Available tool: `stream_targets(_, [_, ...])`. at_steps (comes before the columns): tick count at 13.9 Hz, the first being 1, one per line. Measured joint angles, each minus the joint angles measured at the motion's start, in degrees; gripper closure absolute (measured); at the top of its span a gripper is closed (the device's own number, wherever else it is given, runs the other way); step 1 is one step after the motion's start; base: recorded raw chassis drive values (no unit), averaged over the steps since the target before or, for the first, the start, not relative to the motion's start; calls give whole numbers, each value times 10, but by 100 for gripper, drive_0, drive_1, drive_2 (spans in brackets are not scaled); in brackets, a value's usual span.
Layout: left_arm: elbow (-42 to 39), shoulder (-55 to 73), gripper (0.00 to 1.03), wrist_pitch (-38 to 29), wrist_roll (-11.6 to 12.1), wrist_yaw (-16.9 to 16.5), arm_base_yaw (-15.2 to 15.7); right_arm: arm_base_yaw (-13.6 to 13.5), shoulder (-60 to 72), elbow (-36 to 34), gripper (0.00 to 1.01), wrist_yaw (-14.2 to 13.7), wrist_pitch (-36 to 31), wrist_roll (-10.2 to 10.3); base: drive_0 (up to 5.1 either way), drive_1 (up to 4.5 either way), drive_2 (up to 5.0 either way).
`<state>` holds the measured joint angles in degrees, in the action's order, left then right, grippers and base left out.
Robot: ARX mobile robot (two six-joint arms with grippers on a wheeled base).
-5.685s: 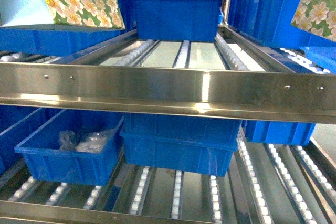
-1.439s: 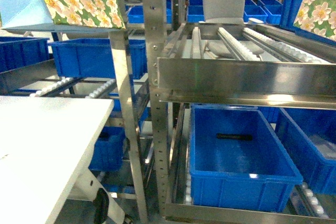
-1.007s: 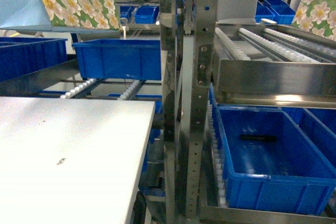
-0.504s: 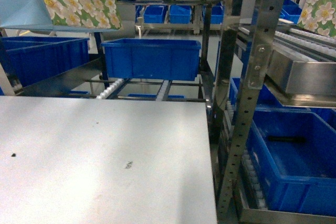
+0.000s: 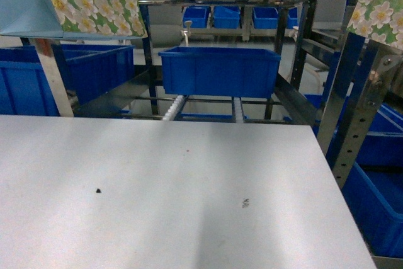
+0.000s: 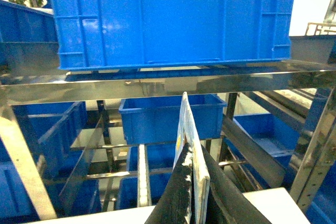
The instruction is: Move flower gift bag to table near conveyor
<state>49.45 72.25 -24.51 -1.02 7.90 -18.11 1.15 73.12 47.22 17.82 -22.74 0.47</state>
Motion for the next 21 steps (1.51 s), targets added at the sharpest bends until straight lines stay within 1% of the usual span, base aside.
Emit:
stream_targets(19, [0, 0, 101, 0, 0, 0, 0, 0, -1, 0, 99, 0, 1, 0, -498, 243, 243])
stream_targets(21, [0, 0, 101, 0, 0, 5, 7, -5, -2, 0, 99, 5, -1, 0, -500, 241, 241])
